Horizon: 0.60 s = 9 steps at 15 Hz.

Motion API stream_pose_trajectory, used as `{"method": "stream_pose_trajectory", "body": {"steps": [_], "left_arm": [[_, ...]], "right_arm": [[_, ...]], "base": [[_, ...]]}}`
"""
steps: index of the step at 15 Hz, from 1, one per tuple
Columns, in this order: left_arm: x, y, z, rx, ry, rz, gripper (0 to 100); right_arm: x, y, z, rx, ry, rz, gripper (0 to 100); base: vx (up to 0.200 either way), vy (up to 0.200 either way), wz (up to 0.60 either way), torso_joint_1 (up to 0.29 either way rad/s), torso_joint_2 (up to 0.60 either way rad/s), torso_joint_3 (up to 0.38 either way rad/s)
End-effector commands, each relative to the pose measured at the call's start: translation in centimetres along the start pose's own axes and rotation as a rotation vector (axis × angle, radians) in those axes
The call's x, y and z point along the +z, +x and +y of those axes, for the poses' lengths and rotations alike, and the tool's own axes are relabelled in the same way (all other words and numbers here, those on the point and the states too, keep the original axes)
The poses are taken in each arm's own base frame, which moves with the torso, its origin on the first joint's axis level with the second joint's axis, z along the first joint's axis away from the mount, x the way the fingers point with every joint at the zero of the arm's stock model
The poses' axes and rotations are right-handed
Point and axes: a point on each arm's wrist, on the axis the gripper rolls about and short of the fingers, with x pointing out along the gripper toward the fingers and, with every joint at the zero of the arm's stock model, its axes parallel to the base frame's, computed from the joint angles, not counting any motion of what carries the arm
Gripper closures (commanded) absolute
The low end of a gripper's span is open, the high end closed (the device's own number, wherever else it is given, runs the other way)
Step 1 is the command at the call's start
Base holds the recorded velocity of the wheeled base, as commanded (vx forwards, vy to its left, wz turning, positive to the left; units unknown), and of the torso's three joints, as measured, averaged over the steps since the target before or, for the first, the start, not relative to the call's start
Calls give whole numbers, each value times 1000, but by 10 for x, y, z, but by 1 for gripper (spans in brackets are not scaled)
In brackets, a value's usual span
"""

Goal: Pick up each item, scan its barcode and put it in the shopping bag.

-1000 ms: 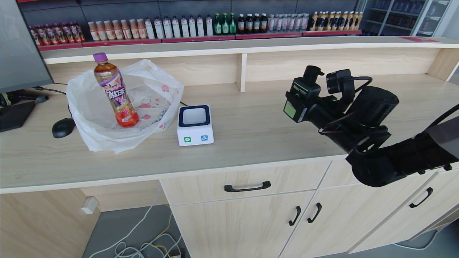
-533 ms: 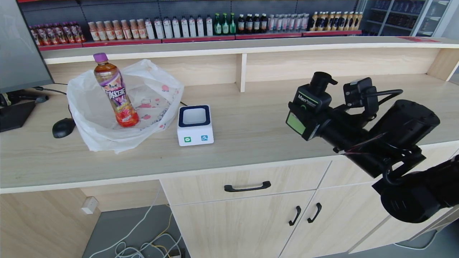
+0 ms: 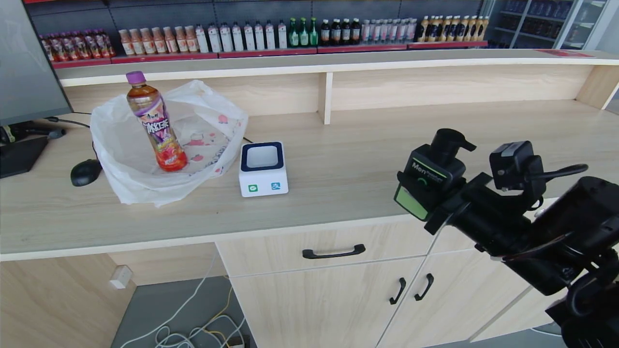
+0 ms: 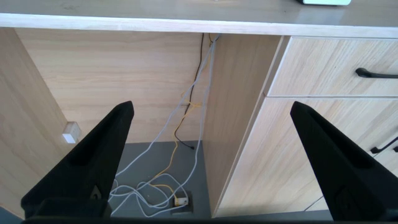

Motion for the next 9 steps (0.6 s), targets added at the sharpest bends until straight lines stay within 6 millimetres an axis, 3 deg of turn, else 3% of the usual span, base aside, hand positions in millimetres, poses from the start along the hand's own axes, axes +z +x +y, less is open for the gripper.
{"method": "stream_pose_trajectory", "body": {"steps": [1,4,9], "left_arm": [[0,0,0,0,0,0,0],[0,0,0,0,0,0,0],[0,0,0,0,0,0,0]], "right_arm": [[2,-16,5,10,-6,16,100],[16,-23,17,90,-106,-39,100],[20,-25,41,183,-321,-81,100]], "base": [[0,0,0,0,0,0],[0,0,0,0,0,0],[0,0,0,0,0,0]]}}
